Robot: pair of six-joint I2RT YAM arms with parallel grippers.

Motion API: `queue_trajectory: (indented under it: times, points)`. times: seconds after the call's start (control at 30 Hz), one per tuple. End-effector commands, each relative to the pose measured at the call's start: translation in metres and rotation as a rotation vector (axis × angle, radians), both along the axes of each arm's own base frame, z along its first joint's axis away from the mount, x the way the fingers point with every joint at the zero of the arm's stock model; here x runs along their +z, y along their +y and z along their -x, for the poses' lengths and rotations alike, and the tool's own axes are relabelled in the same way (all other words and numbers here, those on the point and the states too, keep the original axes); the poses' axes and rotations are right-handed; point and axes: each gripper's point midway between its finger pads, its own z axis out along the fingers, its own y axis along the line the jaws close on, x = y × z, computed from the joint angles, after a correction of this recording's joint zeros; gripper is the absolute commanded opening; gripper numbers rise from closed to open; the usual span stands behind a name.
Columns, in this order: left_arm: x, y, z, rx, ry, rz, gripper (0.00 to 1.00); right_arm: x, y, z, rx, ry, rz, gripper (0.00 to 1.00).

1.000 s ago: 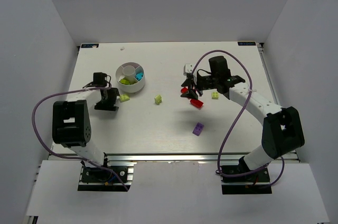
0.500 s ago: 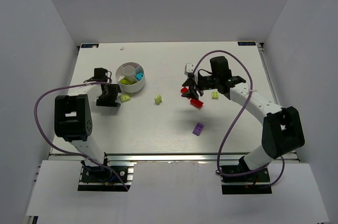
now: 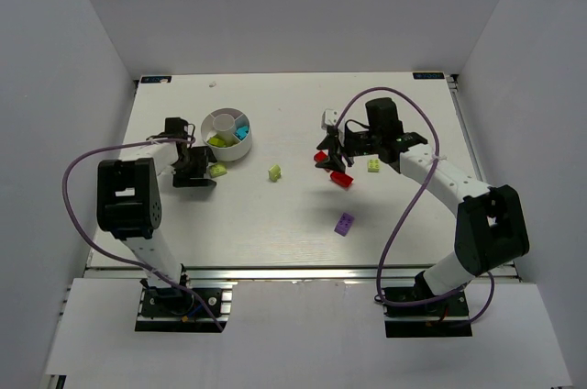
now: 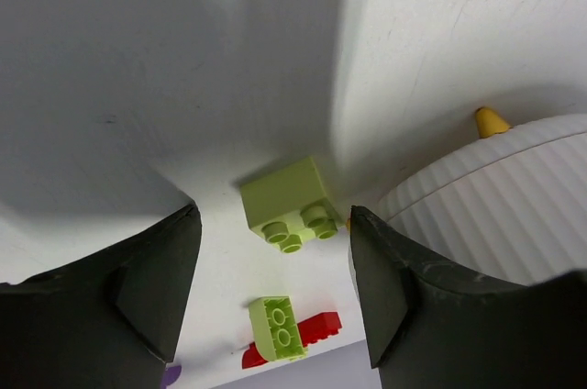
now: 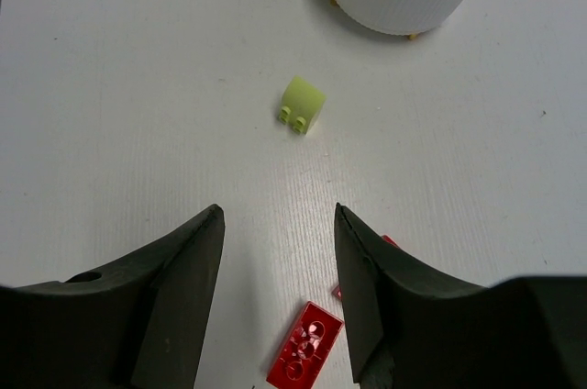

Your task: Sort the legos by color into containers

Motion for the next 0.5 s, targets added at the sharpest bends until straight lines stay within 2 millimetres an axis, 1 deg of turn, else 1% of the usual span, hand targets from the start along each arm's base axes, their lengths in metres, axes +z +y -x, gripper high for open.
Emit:
queue_trajectory:
  times: [0.0,0.23,0.27,0.3,0.33,0.37,0.47]
  points:
    - [-0.008,0.003,0.006,0.016,0.068,-0.006,0.76,0.019,0.000,0.001,0.009,-0.046,-0.046,0.57]
    - [-0.013,0.011,0.014,0.057,0.121,-0.049,0.74,0.019,-0.001,0.002,0.005,-0.047,-0.055,0.57]
    - [-0.010,0.014,0.013,0.063,0.123,-0.065,0.73,0.019,-0.002,0.002,0.004,-0.046,-0.056,0.57]
    - [-0.013,0.015,0.019,0.059,0.158,-0.070,0.72,0.020,-0.003,0.001,0.001,-0.051,-0.058,0.56]
    - [-0.012,0.015,0.019,0.049,0.164,-0.072,0.71,0.019,-0.003,0.001,0.001,-0.046,-0.060,0.57]
    - [-0.014,0.020,0.020,0.054,0.169,-0.106,0.71,0.020,-0.002,0.001,0.002,-0.048,-0.062,0.56]
    - [-0.015,0.020,0.023,0.048,0.176,-0.105,0.67,0.020,-0.003,0.001,-0.002,-0.046,-0.068,0.56]
